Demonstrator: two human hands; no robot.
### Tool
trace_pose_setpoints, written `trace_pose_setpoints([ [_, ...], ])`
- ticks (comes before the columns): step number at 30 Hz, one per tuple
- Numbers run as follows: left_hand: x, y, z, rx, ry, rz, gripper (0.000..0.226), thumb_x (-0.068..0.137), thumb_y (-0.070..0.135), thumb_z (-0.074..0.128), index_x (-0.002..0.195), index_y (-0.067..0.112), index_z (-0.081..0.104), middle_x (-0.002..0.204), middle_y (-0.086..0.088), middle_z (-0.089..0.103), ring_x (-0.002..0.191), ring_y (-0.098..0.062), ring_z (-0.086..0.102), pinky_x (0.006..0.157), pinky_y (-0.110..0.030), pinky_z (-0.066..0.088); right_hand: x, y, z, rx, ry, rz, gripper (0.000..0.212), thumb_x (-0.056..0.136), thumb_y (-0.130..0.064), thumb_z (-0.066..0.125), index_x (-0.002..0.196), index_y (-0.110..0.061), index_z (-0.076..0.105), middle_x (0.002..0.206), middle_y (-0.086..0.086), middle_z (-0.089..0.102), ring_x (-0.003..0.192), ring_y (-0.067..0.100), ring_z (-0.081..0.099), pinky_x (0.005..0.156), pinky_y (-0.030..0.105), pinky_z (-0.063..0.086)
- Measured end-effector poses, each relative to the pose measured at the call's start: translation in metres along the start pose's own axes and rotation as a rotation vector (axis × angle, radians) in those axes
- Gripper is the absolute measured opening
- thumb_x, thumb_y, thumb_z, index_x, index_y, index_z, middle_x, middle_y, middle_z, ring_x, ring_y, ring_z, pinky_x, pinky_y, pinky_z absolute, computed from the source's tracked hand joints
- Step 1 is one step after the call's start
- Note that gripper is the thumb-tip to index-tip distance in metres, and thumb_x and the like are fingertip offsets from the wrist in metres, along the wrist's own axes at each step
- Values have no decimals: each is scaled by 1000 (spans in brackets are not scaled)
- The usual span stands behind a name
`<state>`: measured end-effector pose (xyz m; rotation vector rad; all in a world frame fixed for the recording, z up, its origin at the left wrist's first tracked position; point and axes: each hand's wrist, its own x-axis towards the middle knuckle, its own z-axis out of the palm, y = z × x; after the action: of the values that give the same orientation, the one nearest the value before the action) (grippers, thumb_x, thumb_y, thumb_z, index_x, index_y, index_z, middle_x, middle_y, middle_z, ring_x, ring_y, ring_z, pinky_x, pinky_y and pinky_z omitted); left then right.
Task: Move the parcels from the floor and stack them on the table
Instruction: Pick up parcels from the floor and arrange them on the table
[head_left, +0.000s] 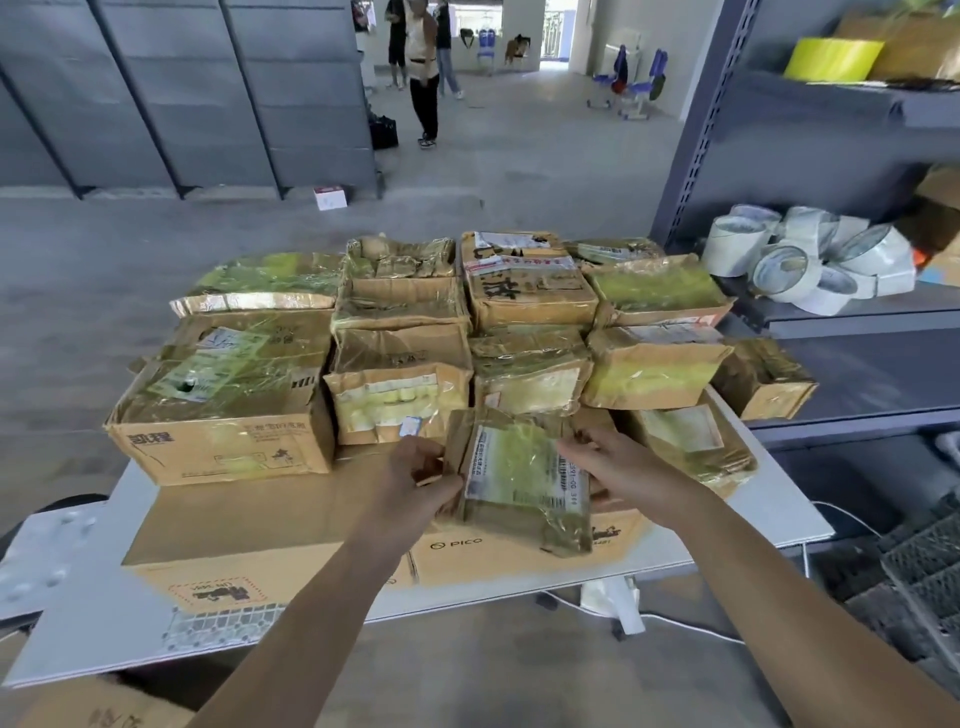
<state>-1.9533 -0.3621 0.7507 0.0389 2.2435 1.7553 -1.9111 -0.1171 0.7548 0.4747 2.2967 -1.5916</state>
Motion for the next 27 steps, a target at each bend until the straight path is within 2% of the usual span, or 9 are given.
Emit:
trace_pose_setpoints([
  [2,1,4,2,-4,42,-27,24,83,0,65,103,8,57,81,-5,60,69,-15,55,52,-14,43,6,-4,-2,-13,-12,-25,45,90,-55,56,126,-27,52,112,-1,68,94,11,69,87,34,57],
  [5,2,7,-4,86,184,-49,26,83,12,66,108,15,59,87,4,65,76,-15,61,68,-29,50,18,-17,3,-9,-52,-71,25,96,-40,55,114,-23,57,95,0,71,80,8,71,73,27,58],
  [8,-1,8,-15,51,274,-48,30,87,11,62,115,20,54,91,8,63,76,-9,58,62,-25,46,29,-32,19,-7,-93,-123,19,98,-31,55,111,-19,60,86,-1,64,73,8,67,63,21,54],
  [10,-4,8,-22,21,299,-33,33,88,13,61,119,22,52,93,8,62,79,-8,57,66,-25,45,36,-41,29,-18,-111,-153,19,97,-30,56,112,-19,60,89,-1,64,78,10,66,64,21,54],
  [14,-3,0,-34,86,303,-3,40,89,17,62,126,24,49,103,1,63,81,-7,58,62,-21,45,47,-51,43,-9,-114,-170,7,97,-34,56,100,-28,55,95,0,68,86,16,70,81,35,59],
  [18,3,2,-41,105,280,50,47,87,18,68,129,22,48,103,11,58,91,-9,59,63,-16,44,53,-60,46,-73,-67,-168,33,96,-44,53,124,-29,48,99,-4,66,89,17,68,83,41,58],
  [21,8,2,-50,96,271,69,54,83,20,72,131,21,46,107,13,56,103,-11,55,74,-19,43,58,-65,50,-123,-44,-170,52,94,-49,54,139,-26,42,88,-5,65,92,15,66,83,39,57],
  [24,13,1,-66,82,244,47,56,81,18,73,129,23,46,110,4,59,99,-12,59,70,-21,46,56,-73,53,-112,-84,-204,49,90,-45,62,133,-30,44,102,-4,62,91,11,66,73,29,58],
  [27,16,1,-82,-12,161,-16,50,83,17,70,127,29,48,99,-3,64,88,-17,64,65,-26,49,57,-75,53,-181,-204,-239,47,82,-44,72,120,-35,48,112,-4,60,92,10,66,82,36,58],
])
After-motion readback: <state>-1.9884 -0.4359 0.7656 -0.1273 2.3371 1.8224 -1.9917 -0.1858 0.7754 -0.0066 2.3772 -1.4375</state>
